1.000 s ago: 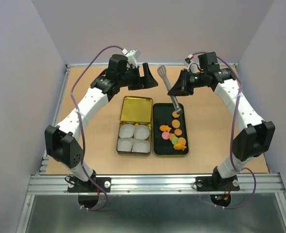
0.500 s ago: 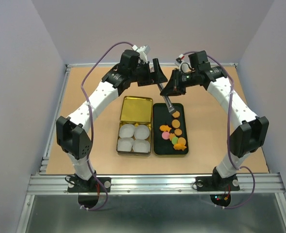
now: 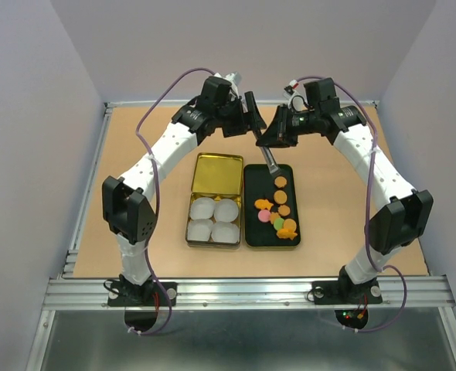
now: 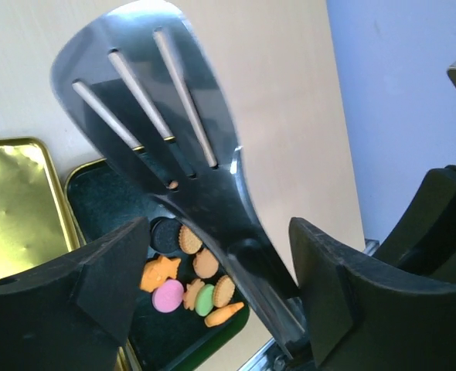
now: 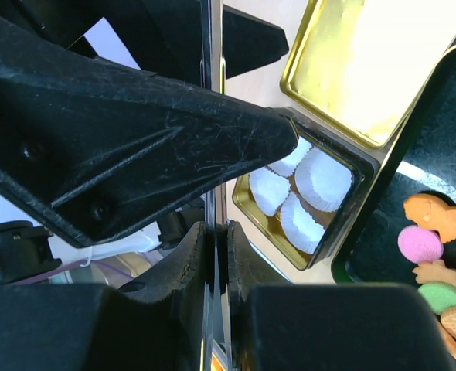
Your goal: Pack the cookies
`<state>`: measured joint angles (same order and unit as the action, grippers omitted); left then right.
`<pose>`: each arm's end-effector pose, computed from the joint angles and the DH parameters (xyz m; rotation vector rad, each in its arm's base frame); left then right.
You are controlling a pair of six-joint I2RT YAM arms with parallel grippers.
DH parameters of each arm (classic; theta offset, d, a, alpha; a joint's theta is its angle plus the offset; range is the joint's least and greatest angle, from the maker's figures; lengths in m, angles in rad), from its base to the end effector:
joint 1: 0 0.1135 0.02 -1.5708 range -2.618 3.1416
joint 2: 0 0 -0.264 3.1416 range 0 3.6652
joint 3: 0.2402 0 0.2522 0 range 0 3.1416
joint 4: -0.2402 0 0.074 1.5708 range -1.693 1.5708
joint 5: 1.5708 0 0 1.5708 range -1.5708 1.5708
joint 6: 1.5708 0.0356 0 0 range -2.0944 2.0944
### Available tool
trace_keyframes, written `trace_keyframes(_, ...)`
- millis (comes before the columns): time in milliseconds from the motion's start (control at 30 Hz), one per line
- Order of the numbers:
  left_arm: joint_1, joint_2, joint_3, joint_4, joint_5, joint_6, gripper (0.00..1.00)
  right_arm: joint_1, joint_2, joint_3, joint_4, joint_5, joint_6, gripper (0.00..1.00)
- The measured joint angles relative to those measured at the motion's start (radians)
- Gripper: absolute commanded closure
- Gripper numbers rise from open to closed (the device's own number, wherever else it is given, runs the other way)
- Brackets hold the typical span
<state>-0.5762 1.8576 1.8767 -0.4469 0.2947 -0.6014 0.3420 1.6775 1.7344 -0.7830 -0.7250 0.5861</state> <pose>0.3606 -0.2466 0.3865 0.1763 2.1305 -1.0228 0.3355 0.1445 0.3830 -0.1132 2.4184 1.2895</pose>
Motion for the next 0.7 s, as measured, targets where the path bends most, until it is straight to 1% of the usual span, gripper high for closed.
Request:
trace_keyframes(100, -0.005, 0.007, 0.023, -0.002, -0.001, -0.006, 0.33, 0.000, -0.003, 0.000, 0.011, 0.004, 0.013, 1.00)
trace_keyframes(233, -0.008, 0.014, 0.052, -0.006, -0.001, -0.013, 0.42, 0.005, -0.005, -0.006, 0.044, 0.010, 0.026, 1.00)
trace_keyframes(267, -0.008, 0.014, 0.057, -0.011, -0.003, -0.016, 0.49, 0.007, -0.010, -0.016, 0.059, 0.011, 0.032, 1.00)
trace_keyframes(333, -0.009, 0.015, 0.068, -0.018, -0.003, -0.021, 0.54, 0.013, -0.015, -0.025, 0.071, 0.012, 0.039, 0.99)
trace_keyframes(367, -0.011, 0.018, 0.074, -0.020, -0.003, -0.028, 0.60, 0.016, -0.018, -0.032, 0.082, 0.018, 0.044, 1.00)
trace_keyframes(467, -0.012, 0.026, 0.093, -0.017, 0.000, -0.056, 0.67, 0.025, -0.019, -0.045, 0.110, 0.034, 0.051, 1.00)
trace_keyframes(533, -0.013, 0.026, 0.093, -0.016, 0.004, -0.071, 0.70, 0.029, -0.021, -0.059, 0.126, 0.042, 0.059, 0.99)
trace_keyframes(633, -0.014, 0.026, 0.094, -0.026, 0.004, -0.077, 0.73, 0.035, -0.027, -0.077, 0.147, 0.052, 0.070, 0.93)
trace_keyframes(667, -0.014, 0.026, 0.094, -0.027, 0.005, -0.077, 0.74, 0.037, -0.030, -0.084, 0.154, 0.054, 0.074, 0.88)
trace_keyframes(700, -0.014, 0.027, 0.094, -0.030, 0.003, -0.077, 0.75, 0.039, -0.032, -0.089, 0.160, 0.056, 0.078, 0.73)
